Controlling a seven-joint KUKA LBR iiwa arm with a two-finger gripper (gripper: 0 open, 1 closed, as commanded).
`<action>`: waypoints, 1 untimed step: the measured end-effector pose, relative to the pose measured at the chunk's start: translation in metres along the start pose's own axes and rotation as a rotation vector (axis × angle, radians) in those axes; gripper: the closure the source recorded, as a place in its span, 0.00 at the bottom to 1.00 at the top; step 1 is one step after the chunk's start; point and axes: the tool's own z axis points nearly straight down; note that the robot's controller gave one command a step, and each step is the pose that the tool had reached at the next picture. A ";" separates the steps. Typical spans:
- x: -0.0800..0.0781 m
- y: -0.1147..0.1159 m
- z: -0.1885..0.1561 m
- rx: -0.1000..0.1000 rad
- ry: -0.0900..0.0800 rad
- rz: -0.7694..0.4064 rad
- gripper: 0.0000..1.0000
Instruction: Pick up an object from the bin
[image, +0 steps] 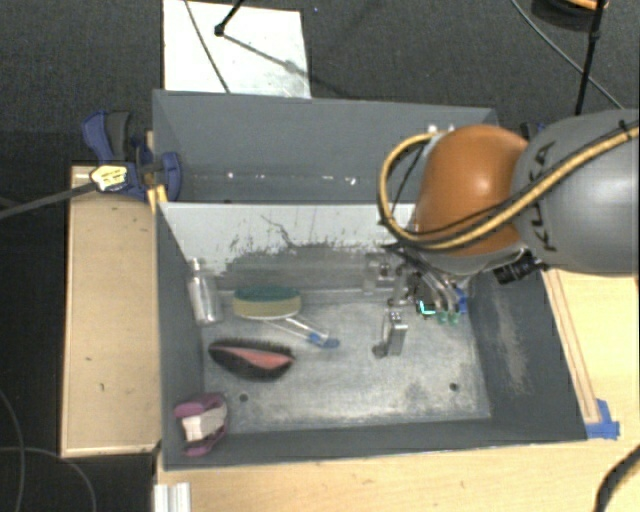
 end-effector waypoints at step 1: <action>0.051 -0.003 0.017 0.001 -0.004 -0.141 0.00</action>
Offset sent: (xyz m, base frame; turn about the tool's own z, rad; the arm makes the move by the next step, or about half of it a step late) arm -0.0510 -0.0037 -0.0166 -0.1419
